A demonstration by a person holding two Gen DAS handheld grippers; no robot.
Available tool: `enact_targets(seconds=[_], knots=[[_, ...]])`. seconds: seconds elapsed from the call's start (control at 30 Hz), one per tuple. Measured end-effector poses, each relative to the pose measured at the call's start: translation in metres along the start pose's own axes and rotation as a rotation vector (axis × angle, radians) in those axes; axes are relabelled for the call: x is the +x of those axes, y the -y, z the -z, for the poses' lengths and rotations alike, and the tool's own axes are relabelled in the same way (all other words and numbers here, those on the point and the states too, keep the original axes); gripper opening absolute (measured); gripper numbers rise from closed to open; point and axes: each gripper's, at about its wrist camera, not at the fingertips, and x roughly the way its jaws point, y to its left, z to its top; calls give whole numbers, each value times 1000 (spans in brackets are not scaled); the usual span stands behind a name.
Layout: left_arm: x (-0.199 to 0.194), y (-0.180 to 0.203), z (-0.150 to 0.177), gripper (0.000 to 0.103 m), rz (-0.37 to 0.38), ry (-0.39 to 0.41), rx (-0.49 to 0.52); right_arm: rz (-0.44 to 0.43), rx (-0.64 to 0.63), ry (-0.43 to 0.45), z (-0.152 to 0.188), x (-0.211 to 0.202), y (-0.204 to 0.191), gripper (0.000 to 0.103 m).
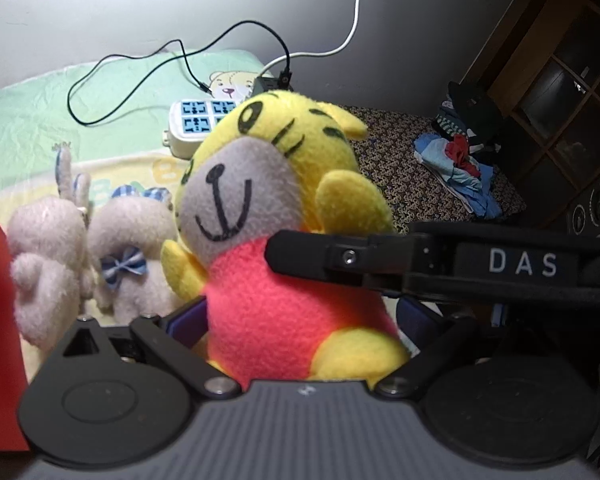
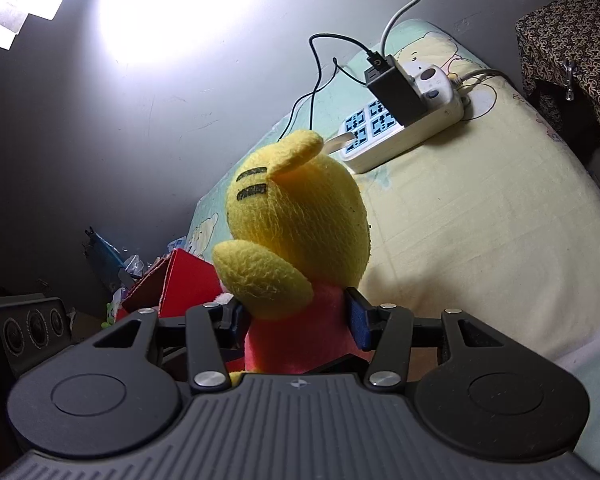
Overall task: Organize objects
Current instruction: 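Approach the yellow tiger plush with both grippers and grasp its pink body, then lift the yellow tiger plush with both grippers and carry it into the red box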
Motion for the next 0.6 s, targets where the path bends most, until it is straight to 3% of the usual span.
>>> enact_targets(seconds=[0.6], knots=[[-129,-92,29,97,-33,162,-40,-108,-145,36,54,35,-131,52]])
